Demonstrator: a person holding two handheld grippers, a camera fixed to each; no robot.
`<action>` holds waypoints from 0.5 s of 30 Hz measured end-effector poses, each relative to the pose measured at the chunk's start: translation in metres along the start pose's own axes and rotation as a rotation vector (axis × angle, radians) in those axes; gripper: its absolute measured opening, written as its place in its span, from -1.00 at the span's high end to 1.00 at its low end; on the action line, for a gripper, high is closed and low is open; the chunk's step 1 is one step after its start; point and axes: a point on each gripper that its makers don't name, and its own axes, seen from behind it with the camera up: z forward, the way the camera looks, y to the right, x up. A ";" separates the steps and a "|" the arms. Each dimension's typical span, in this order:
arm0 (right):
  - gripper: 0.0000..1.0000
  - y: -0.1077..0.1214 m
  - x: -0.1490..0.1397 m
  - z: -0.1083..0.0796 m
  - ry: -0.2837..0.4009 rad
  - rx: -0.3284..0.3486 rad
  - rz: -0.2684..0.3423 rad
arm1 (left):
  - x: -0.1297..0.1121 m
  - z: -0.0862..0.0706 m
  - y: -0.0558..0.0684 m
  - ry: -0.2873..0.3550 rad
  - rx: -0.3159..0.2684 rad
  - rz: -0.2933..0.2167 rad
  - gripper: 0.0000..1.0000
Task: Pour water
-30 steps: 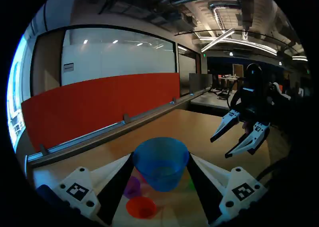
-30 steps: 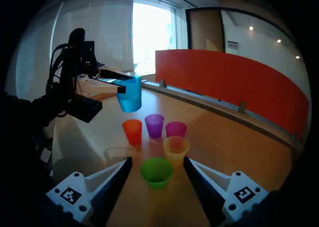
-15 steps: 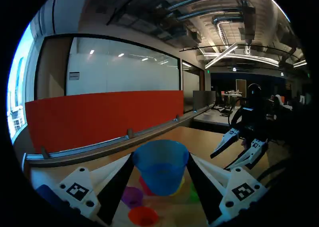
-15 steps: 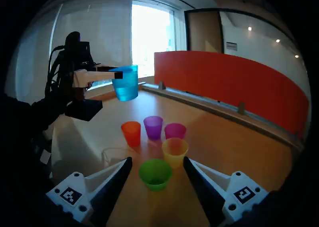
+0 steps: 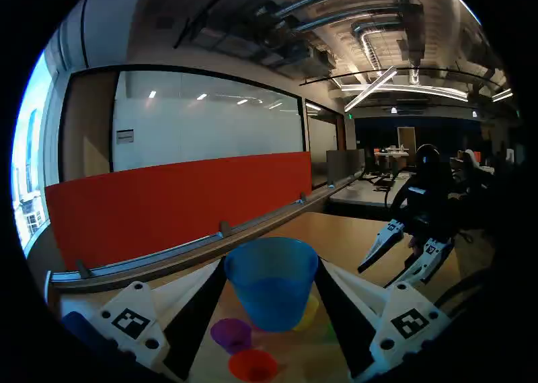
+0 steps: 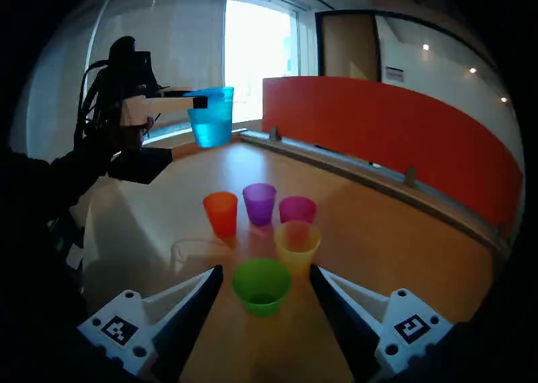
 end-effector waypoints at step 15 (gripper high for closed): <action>-0.99 -0.006 -0.043 0.032 -0.093 0.030 -0.007 | -0.006 -0.003 -0.011 -0.024 0.013 0.007 -0.78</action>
